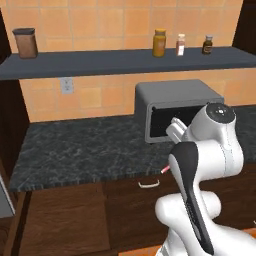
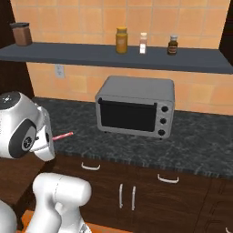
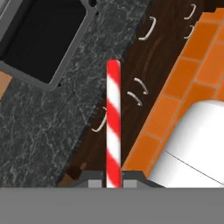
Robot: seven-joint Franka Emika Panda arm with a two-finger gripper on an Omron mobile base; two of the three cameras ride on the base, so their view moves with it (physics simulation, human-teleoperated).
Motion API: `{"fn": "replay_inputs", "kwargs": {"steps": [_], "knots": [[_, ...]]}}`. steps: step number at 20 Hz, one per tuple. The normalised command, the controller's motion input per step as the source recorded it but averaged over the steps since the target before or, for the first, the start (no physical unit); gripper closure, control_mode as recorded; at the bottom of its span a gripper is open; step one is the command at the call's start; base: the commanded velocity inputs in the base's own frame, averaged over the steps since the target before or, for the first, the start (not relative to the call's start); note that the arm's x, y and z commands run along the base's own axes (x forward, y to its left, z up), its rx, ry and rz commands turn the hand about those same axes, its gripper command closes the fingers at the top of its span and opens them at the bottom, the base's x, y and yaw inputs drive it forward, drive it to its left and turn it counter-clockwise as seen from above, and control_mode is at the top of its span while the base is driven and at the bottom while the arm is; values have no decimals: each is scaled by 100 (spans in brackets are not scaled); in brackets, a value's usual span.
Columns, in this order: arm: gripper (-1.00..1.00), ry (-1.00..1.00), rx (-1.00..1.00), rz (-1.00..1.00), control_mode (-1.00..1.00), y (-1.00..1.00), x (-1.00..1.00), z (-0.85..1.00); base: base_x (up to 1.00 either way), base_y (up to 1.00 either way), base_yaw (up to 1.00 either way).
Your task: Take a straw from the drawer in front and place it inside the glass cup on the dining counter.
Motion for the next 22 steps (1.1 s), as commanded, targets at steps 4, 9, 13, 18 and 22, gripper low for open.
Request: {"fn": "replay_inputs", "kwargs": {"steps": [4, 9, 13, 18, 22], "knots": [[100, 0, 0, 0, 100, 0, 0, 0, -4, -78, -16], [100, 0, 0, 0, 100, 0, 0, 0, -6, -62, -47], [100, 0, 0, 0, 100, 0, 0, 0, 0, -37, -59], [100, 0, 0, 0, 100, 0, 0, 0, -7, -44, -52], [100, 0, 0, 0, 100, 0, 0, 0, -8, -40, -52]]}}
